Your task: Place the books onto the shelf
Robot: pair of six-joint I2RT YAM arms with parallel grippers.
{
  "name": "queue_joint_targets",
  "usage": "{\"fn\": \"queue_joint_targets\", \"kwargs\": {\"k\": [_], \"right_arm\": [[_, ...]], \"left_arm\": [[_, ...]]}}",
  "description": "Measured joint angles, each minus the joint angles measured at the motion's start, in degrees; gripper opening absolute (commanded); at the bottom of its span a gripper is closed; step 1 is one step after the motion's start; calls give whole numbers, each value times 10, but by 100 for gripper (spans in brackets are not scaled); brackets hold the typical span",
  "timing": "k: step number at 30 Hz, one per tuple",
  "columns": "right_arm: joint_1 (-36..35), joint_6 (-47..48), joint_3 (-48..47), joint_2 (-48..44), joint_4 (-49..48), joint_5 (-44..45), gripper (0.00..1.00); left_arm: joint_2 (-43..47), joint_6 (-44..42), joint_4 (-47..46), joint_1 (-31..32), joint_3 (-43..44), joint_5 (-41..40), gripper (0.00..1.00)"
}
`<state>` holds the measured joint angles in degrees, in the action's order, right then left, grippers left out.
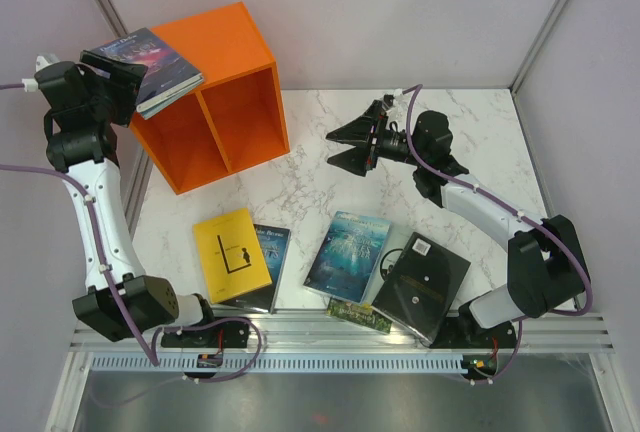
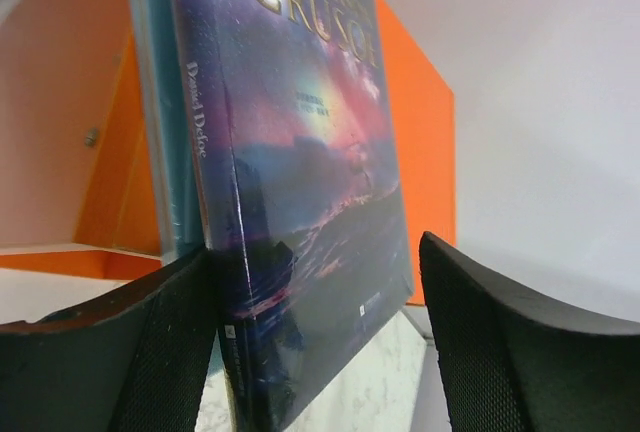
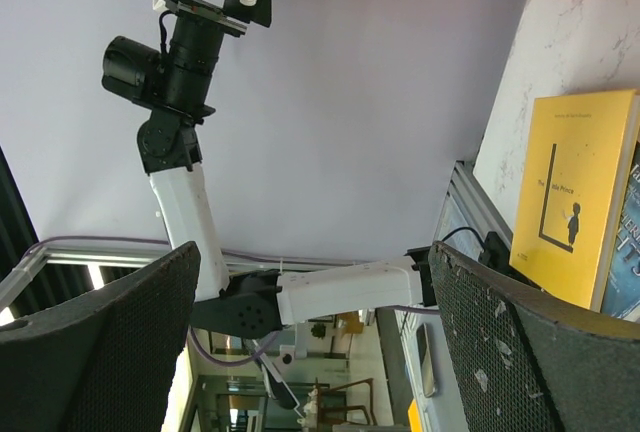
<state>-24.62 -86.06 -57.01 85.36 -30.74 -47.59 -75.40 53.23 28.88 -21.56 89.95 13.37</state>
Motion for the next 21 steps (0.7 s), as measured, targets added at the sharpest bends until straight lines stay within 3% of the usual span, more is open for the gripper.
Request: {"fn": "queue_joint_targets", "kwargs": {"k": [5,12,17,21], "right_arm": [[-2,3,0,0,5,0,98],[-13,18,0,11,21,0,98],[-42,148,-84,44,195,16,98],[-87,230,-140,75,280,30,98]], "left_arm": [[-36,-59,105,2,91,-63,81],[-39,-128,208,0,151,-136,83],[-18,-152,266,0,175,-192,84],[54,-151,284,1,101,-198,83]]}}
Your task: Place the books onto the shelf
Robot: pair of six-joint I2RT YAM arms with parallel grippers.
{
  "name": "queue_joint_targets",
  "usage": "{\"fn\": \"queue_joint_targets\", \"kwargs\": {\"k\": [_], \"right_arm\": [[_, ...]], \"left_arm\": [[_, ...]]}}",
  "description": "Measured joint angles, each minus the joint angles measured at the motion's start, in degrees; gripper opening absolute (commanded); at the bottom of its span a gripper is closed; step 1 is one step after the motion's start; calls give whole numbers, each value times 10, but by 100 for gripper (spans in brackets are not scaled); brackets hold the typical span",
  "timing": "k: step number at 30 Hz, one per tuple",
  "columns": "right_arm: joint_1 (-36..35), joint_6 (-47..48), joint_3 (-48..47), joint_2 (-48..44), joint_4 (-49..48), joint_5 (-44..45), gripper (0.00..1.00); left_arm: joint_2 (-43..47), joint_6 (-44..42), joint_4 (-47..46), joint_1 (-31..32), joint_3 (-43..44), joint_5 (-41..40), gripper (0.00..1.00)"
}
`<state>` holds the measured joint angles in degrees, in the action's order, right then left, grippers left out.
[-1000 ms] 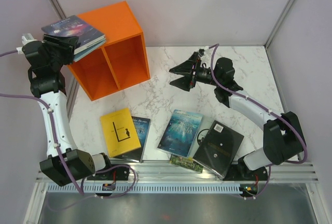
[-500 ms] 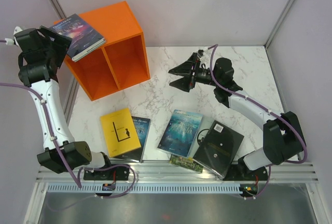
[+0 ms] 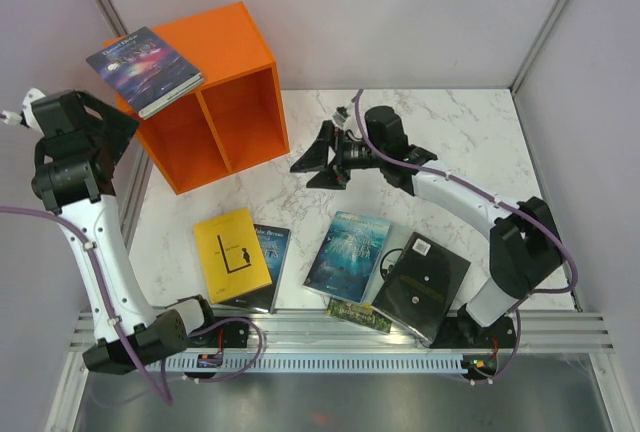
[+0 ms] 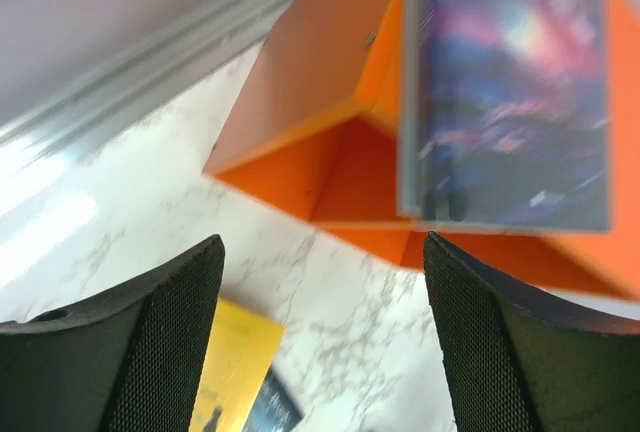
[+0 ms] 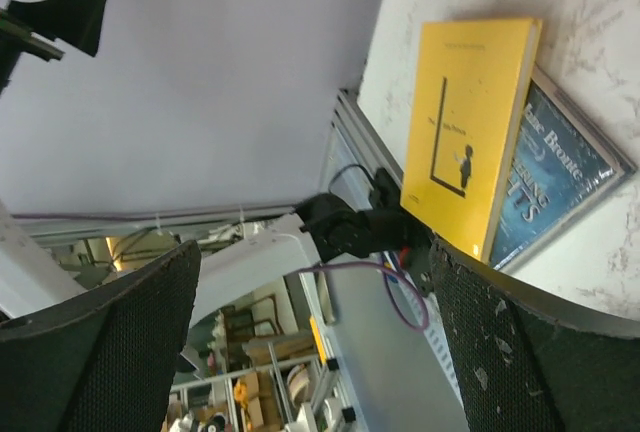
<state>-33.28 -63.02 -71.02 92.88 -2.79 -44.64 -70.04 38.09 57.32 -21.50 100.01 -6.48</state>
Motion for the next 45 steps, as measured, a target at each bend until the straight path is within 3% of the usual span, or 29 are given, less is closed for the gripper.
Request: {"fn": "queue_joint_targets", "kwargs": {"k": [9,15,20,29,40,45], "right_arm": [[-80,51,5,125,43,10,98],[-101,74,-56,229,59,10,98],[-100,84,-105,283,53,14,98],[-107,70,-176,383,19,41,98],[-138,26,-284,471,-54,62,98],[-156,-9,-290,493,-98,62,81]], "left_arm": [[107,5,28,14,-277,32,86],[181,9,7,26,-465,104,86],[201,13,-8,36,-559,137,85],[175,55,-37,50,-602,138,84],[71,106,-66,81,-623,72,84],[49,110,-89,81,-635,68,84]]}}
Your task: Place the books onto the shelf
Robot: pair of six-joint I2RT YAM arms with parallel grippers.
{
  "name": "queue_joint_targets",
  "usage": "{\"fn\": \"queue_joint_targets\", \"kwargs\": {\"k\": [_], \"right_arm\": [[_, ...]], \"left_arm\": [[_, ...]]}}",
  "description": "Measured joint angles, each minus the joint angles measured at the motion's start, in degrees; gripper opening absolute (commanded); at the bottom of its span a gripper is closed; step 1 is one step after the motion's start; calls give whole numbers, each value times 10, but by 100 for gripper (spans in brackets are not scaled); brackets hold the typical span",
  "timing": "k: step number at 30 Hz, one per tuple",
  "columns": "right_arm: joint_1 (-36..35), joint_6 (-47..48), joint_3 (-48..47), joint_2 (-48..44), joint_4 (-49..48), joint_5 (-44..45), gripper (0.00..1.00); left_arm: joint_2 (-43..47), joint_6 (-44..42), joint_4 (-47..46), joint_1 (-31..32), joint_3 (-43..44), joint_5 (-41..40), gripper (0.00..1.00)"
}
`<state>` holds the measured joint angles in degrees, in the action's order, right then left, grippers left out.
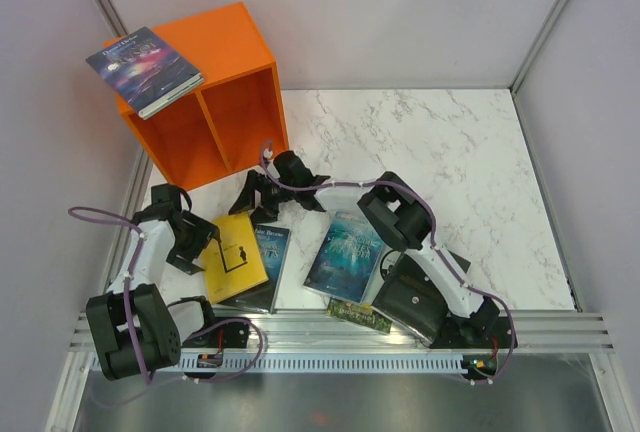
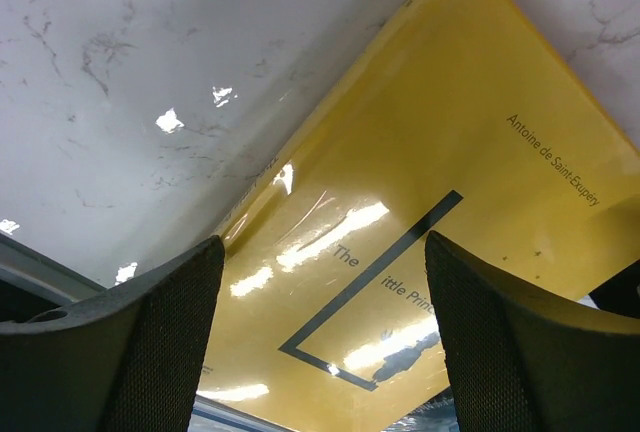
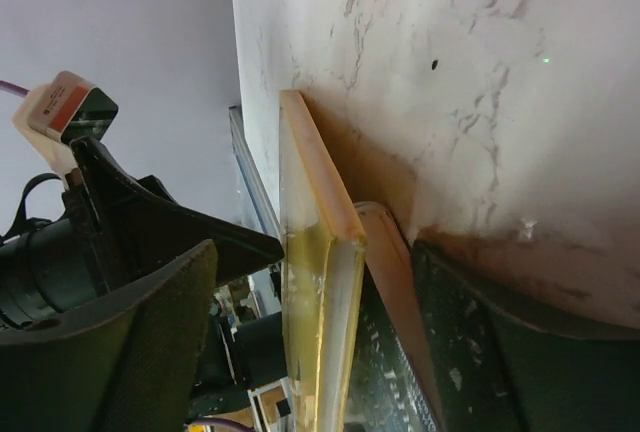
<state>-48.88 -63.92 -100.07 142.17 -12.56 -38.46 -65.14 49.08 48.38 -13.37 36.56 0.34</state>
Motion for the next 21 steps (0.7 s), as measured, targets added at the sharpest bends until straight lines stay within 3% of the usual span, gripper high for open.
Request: {"fn": "queue_joint_targets", "kwargs": {"k": [4,8,10,11,21], "right_arm": [[-8,-59,15,21,-78,4,62],[-6,-101,37,35,-125,11,28],[-7,-118,38,37,-150,8,16],[-8,-122,37,36,-157,9,3],[-5,-123,63,22,-167,20,0]], "left_arm": [[0,0,-3,0,-2,-3,84],[-2,-1,-6,0,-2,-3,84],[-3,-1,-6,0,-2,-4,84],[-3,-2,-7,0,-2,-3,84],[42,-44,-3,0,33,29,84]]}}
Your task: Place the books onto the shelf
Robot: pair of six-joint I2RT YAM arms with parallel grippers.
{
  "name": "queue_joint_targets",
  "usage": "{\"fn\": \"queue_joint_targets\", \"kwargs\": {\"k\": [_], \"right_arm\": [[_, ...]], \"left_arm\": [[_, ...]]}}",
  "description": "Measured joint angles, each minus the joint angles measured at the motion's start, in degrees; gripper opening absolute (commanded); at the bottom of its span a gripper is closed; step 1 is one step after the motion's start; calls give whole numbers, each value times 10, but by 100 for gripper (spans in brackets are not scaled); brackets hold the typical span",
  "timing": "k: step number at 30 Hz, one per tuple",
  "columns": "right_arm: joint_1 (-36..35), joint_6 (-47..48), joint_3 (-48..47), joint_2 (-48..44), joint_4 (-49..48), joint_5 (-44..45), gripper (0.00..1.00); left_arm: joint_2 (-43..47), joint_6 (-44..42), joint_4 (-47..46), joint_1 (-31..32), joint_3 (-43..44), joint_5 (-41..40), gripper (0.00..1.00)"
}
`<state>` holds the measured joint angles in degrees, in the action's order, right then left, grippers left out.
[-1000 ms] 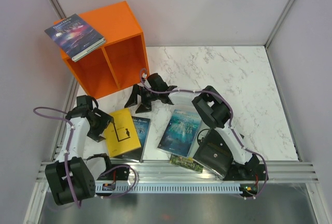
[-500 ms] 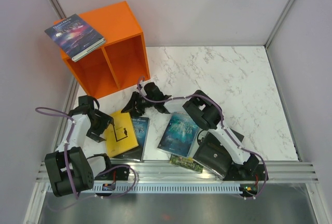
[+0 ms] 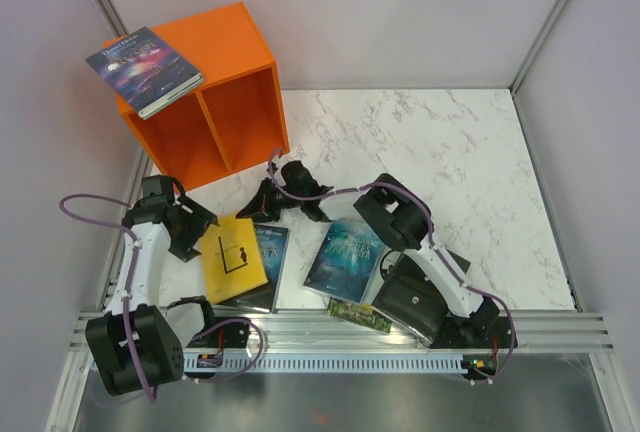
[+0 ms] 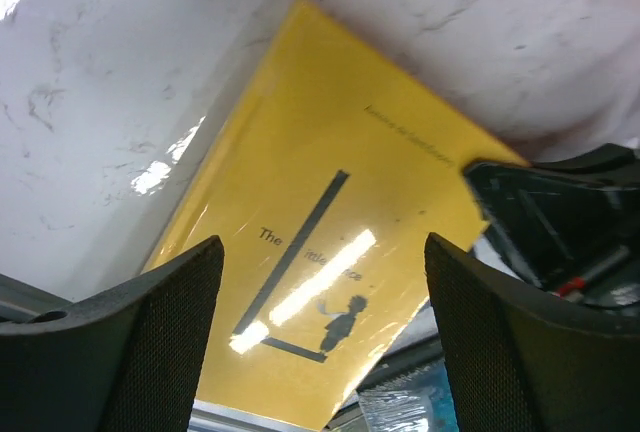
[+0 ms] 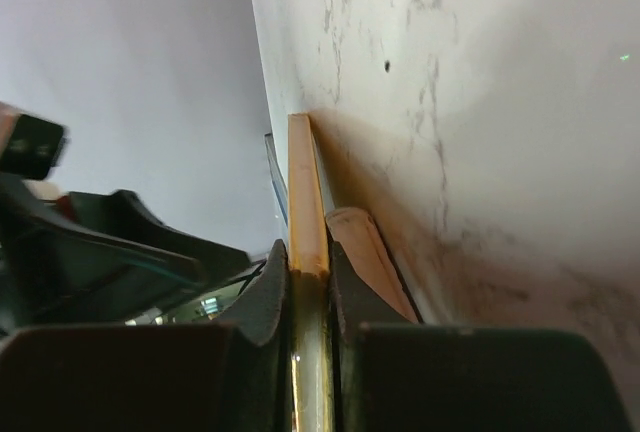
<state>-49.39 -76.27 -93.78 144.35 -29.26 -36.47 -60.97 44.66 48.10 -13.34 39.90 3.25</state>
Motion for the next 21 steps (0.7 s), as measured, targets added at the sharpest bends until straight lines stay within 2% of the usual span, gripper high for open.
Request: {"fn": "queue_joint_targets", "kwargs": {"k": [7,10,13,17,21], "right_arm": [[27,0,127,-98,4,6,0],[54,6,185,-156,14,9,0],[90,9,241,-232,34,16,0],[137,1,274,-323,34,20,0],[164,-12,277,-382,25,19,0]], "left_arm": [[37,-18,18,0,88,16,84],[43,-24,28,0,100,26,84],[51,-31,34,1,100,42,79],[76,-41,34,11,100,81,79],[97,-41,-5,20,100,159,79]]}}
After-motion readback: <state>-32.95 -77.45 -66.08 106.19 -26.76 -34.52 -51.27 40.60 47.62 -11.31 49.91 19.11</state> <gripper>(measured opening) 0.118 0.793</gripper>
